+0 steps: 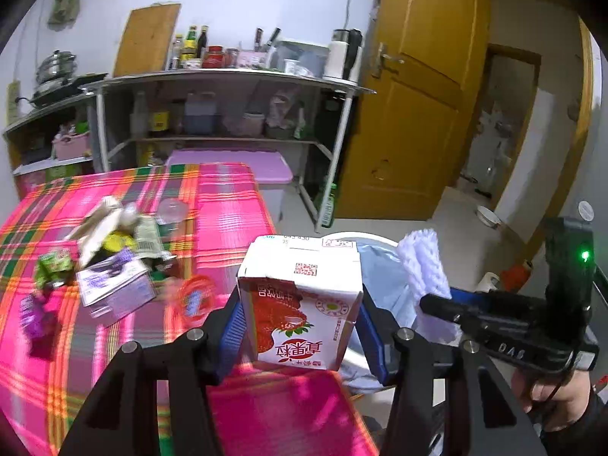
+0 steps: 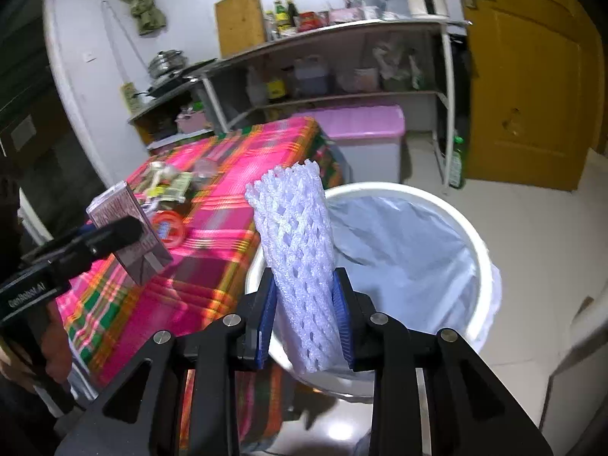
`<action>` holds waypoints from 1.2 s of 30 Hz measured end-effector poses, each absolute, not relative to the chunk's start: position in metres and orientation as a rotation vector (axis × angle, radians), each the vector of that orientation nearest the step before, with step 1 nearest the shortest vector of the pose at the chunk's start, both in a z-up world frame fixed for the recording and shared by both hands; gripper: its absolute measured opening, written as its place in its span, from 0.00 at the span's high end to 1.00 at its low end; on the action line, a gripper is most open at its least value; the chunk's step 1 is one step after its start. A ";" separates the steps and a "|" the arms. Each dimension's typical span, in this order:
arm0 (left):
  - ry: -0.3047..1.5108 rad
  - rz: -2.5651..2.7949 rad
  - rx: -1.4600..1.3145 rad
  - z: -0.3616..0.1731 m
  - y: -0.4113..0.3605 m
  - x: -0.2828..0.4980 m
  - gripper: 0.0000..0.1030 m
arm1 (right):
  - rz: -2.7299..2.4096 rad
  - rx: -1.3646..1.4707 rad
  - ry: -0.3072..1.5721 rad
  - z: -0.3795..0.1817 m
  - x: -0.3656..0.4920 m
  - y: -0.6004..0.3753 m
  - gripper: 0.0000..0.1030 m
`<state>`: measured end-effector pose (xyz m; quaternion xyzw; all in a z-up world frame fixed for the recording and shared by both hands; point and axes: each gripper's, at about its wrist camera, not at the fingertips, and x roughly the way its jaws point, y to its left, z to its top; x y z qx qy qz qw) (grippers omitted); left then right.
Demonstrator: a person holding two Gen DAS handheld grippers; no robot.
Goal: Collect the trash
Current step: 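Carry the carton and foam net over the bin and open both tools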
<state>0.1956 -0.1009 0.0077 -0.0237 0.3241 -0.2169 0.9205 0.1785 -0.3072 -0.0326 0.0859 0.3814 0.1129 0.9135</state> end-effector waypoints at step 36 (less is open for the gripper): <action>0.810 -0.542 -0.144 -0.033 -0.149 0.250 0.41 | 0.123 0.217 0.835 -0.050 0.177 -0.349 0.54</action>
